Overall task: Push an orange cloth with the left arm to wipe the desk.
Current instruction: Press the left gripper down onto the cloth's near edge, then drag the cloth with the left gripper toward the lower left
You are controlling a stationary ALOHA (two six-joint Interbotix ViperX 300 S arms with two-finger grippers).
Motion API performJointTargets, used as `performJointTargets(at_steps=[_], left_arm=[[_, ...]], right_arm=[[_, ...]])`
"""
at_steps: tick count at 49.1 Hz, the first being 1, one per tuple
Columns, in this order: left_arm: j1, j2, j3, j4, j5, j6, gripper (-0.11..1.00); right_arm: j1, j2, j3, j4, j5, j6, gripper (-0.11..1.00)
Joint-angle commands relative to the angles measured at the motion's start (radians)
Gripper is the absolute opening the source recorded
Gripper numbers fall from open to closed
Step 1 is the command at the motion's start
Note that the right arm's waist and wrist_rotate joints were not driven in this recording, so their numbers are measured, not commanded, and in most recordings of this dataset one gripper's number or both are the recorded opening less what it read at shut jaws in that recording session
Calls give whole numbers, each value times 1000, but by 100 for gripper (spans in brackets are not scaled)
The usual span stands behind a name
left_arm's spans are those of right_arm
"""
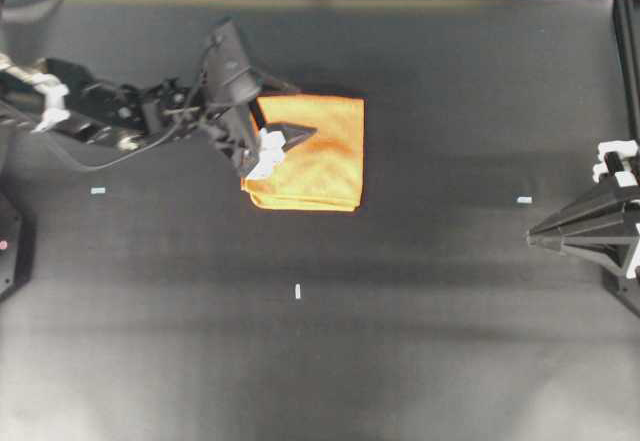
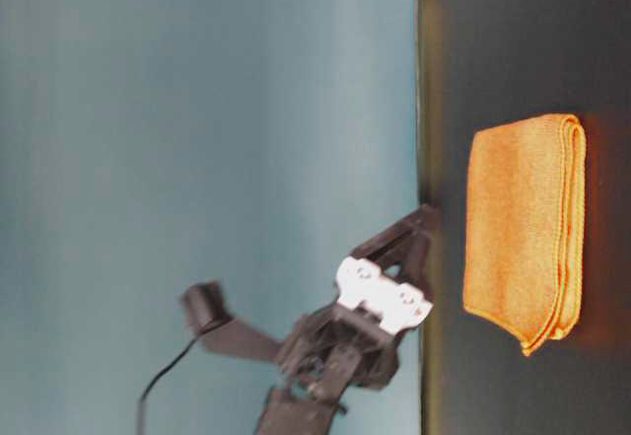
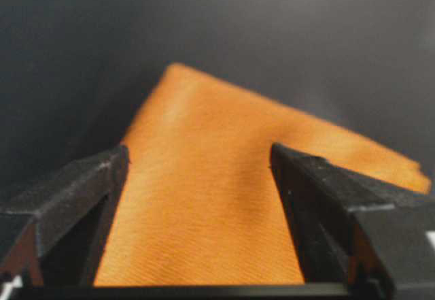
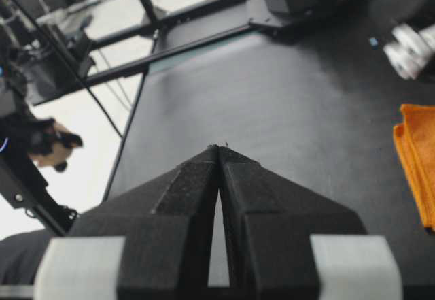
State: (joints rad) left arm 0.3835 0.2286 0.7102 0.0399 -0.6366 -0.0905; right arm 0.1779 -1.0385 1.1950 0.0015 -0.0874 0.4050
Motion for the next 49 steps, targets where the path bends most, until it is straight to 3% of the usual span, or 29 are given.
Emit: performJointTargets(at_steps=[1, 28, 49], left_arm=[[2, 46, -31, 3, 2, -2, 85], [-15, 107, -49, 3, 80, -3, 88], [-144, 92, 5, 3, 112, 6, 88]], right_arm=[[0, 5, -6, 2, -3, 0, 1], [0, 2, 12, 2, -8, -2, 1], [0, -5, 25, 2, -6, 0, 1]])
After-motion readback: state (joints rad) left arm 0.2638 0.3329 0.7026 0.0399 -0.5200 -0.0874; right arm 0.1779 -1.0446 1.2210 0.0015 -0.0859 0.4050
